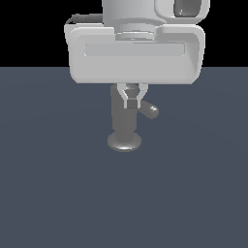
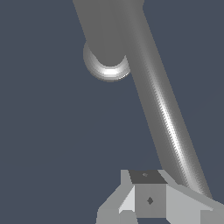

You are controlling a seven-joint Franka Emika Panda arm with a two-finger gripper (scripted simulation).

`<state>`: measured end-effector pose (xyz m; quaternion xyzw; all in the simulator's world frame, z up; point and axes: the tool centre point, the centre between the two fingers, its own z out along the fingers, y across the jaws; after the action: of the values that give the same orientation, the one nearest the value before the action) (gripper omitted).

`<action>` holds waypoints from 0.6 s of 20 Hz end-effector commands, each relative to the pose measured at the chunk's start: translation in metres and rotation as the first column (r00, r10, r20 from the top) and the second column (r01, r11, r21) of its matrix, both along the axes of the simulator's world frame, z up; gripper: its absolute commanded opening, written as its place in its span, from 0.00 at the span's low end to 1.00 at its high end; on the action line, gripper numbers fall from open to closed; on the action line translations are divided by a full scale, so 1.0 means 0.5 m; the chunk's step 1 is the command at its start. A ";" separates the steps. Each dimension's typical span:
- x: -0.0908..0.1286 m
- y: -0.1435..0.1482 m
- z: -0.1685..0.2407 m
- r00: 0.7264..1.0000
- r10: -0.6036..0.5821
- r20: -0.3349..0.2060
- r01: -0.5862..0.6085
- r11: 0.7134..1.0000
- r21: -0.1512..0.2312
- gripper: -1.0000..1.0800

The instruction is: Turn on the faucet by rotating a designated handle.

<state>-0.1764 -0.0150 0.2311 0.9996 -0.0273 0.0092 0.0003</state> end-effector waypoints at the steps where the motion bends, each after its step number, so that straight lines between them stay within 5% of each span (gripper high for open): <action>1: -0.001 -0.038 -0.020 1.000 -0.013 -0.018 0.013 1.000 0.002 0.00; 12: 0.011 -0.147 -0.020 1.000 -0.013 -0.019 0.013 1.000 0.001 0.00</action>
<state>-0.1609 -0.0702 0.2336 0.9997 -0.0190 0.0161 0.0032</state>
